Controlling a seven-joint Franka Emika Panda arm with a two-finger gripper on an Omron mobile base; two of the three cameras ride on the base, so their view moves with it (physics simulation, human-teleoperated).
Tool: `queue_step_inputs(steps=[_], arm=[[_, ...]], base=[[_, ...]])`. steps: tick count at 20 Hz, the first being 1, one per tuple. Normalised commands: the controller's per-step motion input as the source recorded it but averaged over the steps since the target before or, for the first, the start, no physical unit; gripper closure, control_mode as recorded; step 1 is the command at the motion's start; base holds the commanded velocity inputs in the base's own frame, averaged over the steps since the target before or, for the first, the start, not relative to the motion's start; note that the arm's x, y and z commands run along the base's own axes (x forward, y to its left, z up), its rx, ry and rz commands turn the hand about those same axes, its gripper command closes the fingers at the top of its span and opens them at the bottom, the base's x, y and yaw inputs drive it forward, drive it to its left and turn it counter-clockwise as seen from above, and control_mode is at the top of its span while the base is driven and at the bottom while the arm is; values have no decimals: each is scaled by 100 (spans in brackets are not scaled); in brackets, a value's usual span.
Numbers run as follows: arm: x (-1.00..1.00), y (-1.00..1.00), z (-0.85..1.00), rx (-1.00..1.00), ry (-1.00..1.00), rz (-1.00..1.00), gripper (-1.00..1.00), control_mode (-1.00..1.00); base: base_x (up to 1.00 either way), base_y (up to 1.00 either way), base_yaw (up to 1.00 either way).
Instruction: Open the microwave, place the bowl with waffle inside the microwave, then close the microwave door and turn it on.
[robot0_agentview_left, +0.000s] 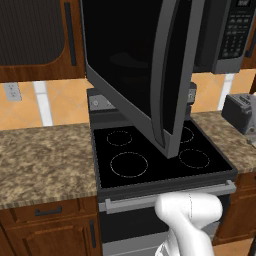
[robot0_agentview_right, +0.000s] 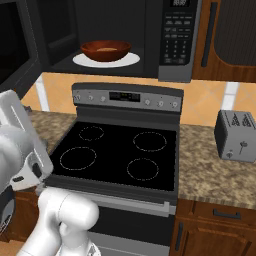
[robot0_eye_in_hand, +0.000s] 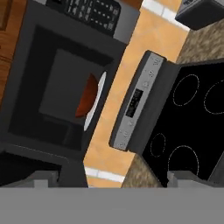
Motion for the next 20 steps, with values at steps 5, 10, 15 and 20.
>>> queue_step_inputs(steps=[5, 10, 15, 20], arm=[[-77, 54, 1, -42, 15, 7, -100, -100], [-44, 43, 0, -20, -4, 4, -100, -100], [-48, 89, 3, -41, -4, -1, -100, -100], [12, 95, 0, -33, 1, -10, -100, -100]], base=[[0, 0, 0], [0, 0, 0], [0, 0, 0], [0, 0, 0]])
